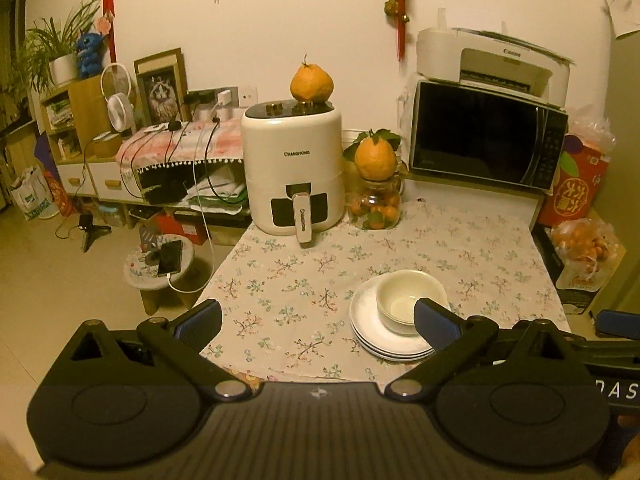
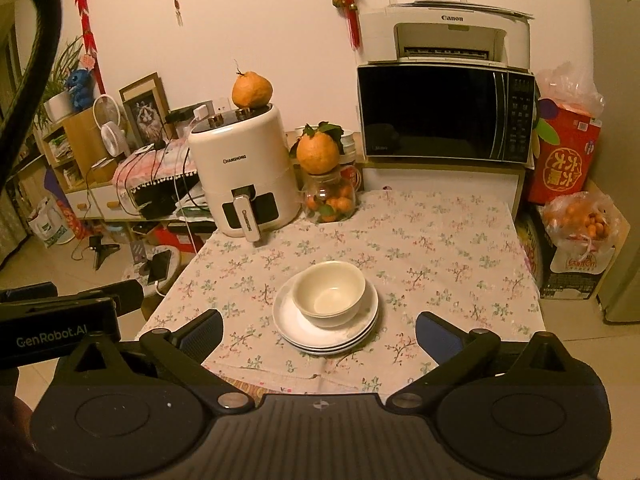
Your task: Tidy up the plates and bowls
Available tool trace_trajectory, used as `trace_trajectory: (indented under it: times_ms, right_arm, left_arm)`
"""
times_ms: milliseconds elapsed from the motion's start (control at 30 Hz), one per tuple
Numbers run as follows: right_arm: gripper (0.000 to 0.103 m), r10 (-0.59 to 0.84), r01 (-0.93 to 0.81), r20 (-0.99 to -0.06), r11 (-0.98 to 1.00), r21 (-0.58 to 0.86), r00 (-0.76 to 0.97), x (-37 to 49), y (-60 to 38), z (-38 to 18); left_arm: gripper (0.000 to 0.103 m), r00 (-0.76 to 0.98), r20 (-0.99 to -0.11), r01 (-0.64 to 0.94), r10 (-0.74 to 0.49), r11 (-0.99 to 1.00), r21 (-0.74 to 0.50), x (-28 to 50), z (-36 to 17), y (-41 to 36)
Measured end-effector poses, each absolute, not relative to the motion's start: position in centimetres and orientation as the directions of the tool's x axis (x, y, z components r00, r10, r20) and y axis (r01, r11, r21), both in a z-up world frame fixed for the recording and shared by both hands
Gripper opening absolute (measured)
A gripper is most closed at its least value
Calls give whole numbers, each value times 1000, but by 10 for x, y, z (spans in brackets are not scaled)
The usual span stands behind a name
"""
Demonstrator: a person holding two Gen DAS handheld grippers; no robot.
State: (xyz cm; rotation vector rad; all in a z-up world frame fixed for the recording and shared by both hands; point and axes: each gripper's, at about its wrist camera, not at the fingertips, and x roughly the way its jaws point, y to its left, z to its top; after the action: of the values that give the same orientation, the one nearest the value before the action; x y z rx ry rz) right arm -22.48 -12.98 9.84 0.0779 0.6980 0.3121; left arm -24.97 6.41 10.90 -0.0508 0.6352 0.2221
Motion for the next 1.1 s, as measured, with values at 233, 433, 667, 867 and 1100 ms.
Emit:
trace_trajectory:
  times_ms: [233, 433, 667, 867, 1100]
  right_arm:
    - [101, 304, -254, -631, 952, 172, 714, -222, -126, 97]
    - [101, 299, -254, -640, 953, 164, 708, -220, -123, 94]
    - [101, 299, -256, -641, 953, 162, 707, -219, -122, 96]
    - [101, 300, -254, -646, 953, 166, 702, -217, -121, 95]
    - [101, 301, -253, -646, 953, 168, 702, -216, -122, 95]
  left_arm:
    - [102, 776, -603, -221, 186, 975, 17, -247, 106, 66]
    - [102, 771, -610, -217, 180, 976, 13, -246, 106, 69]
    - [102, 773, -610, -215, 173, 977, 4, -245, 106, 72]
    - [102, 776, -607, -208, 172, 978, 11, -242, 106, 72]
    - [102, 777, -607, -207, 170, 978, 8, -242, 106, 73]
